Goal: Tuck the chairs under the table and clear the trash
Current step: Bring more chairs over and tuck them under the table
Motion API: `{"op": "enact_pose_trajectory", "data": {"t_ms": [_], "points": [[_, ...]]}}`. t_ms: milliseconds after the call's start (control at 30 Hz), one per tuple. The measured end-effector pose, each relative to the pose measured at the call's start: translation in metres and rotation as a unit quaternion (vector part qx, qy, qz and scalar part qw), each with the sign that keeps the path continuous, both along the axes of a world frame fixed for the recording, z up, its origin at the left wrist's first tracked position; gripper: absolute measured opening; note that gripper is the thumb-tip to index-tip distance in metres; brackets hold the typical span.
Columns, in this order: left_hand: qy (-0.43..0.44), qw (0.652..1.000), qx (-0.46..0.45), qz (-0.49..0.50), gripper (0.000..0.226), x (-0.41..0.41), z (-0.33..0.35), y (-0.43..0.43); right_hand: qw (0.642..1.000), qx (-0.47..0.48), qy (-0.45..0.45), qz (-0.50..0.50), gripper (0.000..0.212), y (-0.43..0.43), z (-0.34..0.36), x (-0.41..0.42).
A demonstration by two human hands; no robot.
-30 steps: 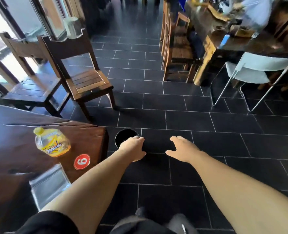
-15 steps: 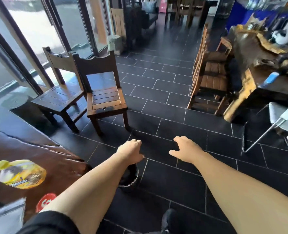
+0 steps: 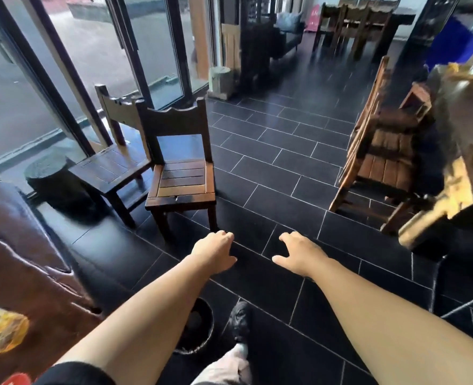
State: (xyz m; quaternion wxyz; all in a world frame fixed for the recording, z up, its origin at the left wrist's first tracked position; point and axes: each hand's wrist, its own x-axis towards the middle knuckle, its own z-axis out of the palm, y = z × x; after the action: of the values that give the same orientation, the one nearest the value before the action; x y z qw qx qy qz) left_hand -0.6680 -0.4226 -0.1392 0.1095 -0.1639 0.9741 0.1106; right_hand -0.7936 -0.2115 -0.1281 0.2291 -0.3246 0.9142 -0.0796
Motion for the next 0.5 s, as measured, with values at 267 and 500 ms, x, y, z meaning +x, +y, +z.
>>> {"op": "enact_pose_trajectory", "data": {"t_ms": [267, 500], "points": [[-0.010, 0.999, 0.013, 0.033, 0.046, -0.142, -0.018, -0.088, 0.999, 0.023, 0.030, 0.039, 0.061, -0.096, -0.010, -0.156], [0.011, 0.998, 0.023, 0.062, 0.043, -0.265, 0.006, -0.173, 0.997, 0.015, 0.053, 0.049, 0.062, -0.192, 0.019, -0.285]]}}
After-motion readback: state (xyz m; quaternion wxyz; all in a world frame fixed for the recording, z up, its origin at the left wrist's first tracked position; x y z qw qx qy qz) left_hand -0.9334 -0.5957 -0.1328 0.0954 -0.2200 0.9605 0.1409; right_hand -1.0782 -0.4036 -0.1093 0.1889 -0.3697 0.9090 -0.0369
